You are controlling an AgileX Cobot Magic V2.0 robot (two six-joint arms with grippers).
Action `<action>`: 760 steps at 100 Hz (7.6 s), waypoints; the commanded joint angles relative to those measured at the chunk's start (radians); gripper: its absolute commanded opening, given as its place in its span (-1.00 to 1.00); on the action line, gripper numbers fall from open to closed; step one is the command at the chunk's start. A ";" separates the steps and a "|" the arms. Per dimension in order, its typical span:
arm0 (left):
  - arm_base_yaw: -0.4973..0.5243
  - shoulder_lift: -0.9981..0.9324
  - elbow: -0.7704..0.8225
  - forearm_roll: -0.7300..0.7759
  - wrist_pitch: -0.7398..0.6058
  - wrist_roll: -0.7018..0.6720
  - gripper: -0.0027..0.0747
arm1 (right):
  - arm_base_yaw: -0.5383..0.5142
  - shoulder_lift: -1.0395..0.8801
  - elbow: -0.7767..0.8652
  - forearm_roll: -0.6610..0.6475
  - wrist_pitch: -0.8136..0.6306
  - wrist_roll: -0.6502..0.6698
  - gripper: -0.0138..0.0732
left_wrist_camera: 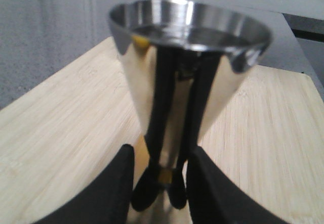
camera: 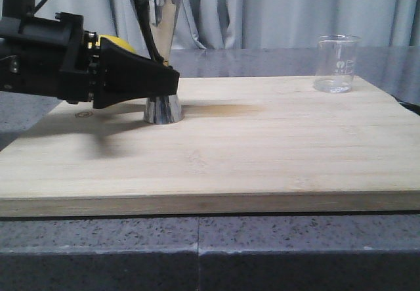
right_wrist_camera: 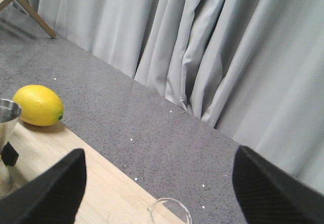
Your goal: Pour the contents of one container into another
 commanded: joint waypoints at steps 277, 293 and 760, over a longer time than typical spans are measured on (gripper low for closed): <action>0.286 -0.506 -0.126 0.016 0.050 -0.392 -0.06 | -0.007 -0.012 -0.028 0.052 0.124 0.041 0.56; 0.290 -0.582 -0.171 -0.044 -0.232 -0.470 -0.06 | -0.007 -0.012 -0.033 0.114 0.288 0.041 0.56; 0.203 -1.651 0.729 1.918 -1.118 -2.610 -0.98 | -0.007 -0.774 0.485 0.097 0.546 0.041 -0.85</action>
